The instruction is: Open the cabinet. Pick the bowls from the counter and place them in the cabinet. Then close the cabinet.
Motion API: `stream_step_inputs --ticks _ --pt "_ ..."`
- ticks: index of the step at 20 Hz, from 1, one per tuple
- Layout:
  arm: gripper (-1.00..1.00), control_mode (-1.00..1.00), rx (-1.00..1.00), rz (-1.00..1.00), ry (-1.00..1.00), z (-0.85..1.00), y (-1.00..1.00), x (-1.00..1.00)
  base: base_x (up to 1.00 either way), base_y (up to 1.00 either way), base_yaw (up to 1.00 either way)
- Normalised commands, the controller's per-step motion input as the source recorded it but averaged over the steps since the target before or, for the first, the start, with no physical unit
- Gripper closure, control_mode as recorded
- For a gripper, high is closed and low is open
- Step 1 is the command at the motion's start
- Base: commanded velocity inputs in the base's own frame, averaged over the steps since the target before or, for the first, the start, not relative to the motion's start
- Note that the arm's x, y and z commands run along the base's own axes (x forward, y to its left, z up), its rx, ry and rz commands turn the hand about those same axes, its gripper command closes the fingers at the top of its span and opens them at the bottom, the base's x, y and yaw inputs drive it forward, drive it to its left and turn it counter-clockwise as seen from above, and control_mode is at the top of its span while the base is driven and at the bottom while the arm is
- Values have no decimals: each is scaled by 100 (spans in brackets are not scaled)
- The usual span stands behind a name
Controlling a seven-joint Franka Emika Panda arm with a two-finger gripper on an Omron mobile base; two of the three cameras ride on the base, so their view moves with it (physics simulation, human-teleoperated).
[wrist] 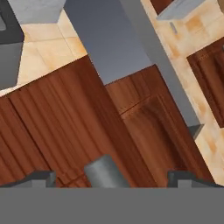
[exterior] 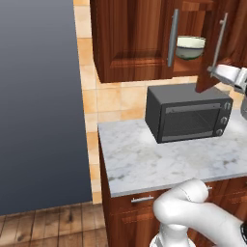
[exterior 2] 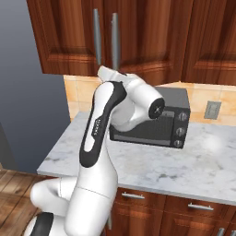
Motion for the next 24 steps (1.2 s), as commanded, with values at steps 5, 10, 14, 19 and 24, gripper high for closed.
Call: stream_step_inputs --ticks 5,10,14,19,24 --pt "-100 -100 2 -15 -12 0 100 100 0 0 0" --pt "-100 -100 7 -10 -7 0 100 100 0 0 0" --pt "-100 -100 9 -8 -4 0 93 100 0 0 0" --pt "-100 -100 13 -5 -1 -1 73 100 0 0 0" --pt "-100 -100 12 0 4 -13 26 100 0 0 0"
